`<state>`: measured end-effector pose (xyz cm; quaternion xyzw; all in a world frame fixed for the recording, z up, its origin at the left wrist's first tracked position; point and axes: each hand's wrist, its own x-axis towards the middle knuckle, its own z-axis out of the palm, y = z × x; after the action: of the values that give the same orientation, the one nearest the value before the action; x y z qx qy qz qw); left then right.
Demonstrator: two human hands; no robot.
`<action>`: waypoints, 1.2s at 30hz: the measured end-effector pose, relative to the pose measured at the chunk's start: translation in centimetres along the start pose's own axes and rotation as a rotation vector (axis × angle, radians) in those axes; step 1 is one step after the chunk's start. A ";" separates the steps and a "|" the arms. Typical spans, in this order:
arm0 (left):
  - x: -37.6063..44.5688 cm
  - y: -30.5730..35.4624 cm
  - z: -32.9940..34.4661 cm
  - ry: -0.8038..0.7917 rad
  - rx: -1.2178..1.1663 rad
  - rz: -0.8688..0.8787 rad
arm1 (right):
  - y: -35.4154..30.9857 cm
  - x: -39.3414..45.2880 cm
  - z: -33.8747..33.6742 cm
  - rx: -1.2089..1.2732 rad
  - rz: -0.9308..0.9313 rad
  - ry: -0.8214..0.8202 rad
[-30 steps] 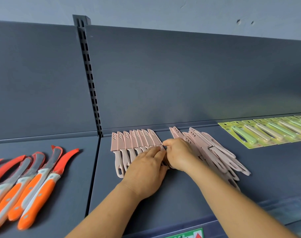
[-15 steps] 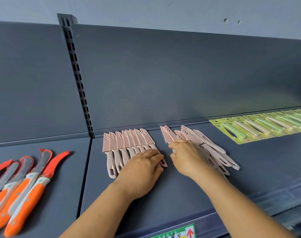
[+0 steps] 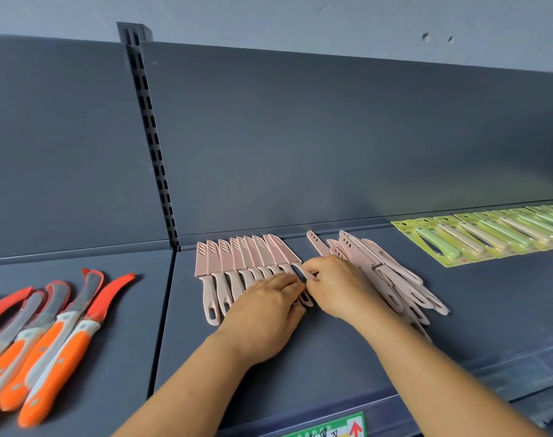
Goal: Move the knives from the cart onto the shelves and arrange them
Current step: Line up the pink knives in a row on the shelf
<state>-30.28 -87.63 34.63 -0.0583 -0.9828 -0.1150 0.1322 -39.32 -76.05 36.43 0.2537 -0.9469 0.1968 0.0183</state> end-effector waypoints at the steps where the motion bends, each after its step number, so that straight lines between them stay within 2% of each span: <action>1: 0.0 0.0 0.0 0.001 0.004 0.001 | -0.1 0.0 0.0 -0.003 -0.005 0.000; 8: 0.0 -0.1 0.0 0.002 0.017 0.004 | 0.5 -0.2 -0.1 0.031 -0.045 0.002; 12: 0.1 -0.2 0.0 -0.029 0.058 0.014 | 2.2 -1.1 -1.3 -0.092 0.018 0.068; 15: 0.3 0.4 -0.3 -0.055 0.055 0.061 | 3.5 -2.1 -1.6 -0.175 0.016 0.005; 17: 0.4 0.9 -0.6 -0.080 0.052 0.083 | 4.1 -2.2 -1.3 -0.135 0.002 -0.010; 22: 0.8 1.8 -1.1 -0.183 0.087 0.077 | 4.5 -1.8 -1.5 -0.137 -0.038 -0.046; 26: 1.7 2.2 -0.4 -0.194 0.121 0.056 | 4.3 -1.4 -1.9 -0.206 -0.033 -0.062; 36: 1.6 1.9 1.1 -0.019 0.038 0.031 | 3.1 -0.1 -1.6 -0.270 0.014 -0.026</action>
<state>-31.86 -85.40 34.40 -0.0722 -0.9850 -0.0936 0.1257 -40.87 -72.89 36.77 0.2448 -0.9666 0.0644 0.0388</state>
